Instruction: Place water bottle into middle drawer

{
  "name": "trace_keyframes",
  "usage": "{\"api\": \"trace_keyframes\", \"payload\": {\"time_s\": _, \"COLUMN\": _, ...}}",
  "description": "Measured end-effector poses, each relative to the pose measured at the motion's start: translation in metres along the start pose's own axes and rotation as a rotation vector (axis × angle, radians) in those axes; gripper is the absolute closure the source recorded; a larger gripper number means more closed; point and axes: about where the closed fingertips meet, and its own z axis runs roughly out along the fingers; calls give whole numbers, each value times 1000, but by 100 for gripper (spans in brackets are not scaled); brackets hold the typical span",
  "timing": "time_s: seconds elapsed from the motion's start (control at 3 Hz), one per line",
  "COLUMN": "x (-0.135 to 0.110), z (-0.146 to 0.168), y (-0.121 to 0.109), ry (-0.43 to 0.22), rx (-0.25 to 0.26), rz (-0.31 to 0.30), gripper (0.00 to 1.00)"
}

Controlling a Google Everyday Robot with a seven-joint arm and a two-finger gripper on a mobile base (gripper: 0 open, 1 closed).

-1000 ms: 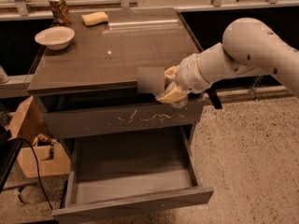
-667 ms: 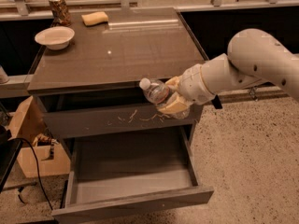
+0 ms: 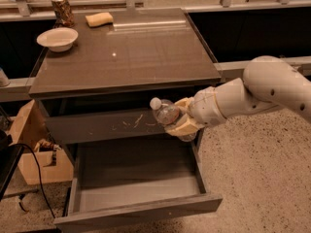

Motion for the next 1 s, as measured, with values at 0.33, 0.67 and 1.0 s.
{"api": "trace_keyframes", "payload": {"time_s": 0.33, "x": 11, "z": 20, "y": 7, "ry": -120, "rx": -88, "rz": -74, "gripper": 100}}
{"api": "trace_keyframes", "payload": {"time_s": 0.67, "x": 15, "z": 31, "y": 10, "ry": -192, "rx": -164, "rz": -138, "gripper": 100}}
{"api": "trace_keyframes", "payload": {"time_s": 1.0, "x": 15, "z": 31, "y": 10, "ry": -192, "rx": -164, "rz": -138, "gripper": 100}}
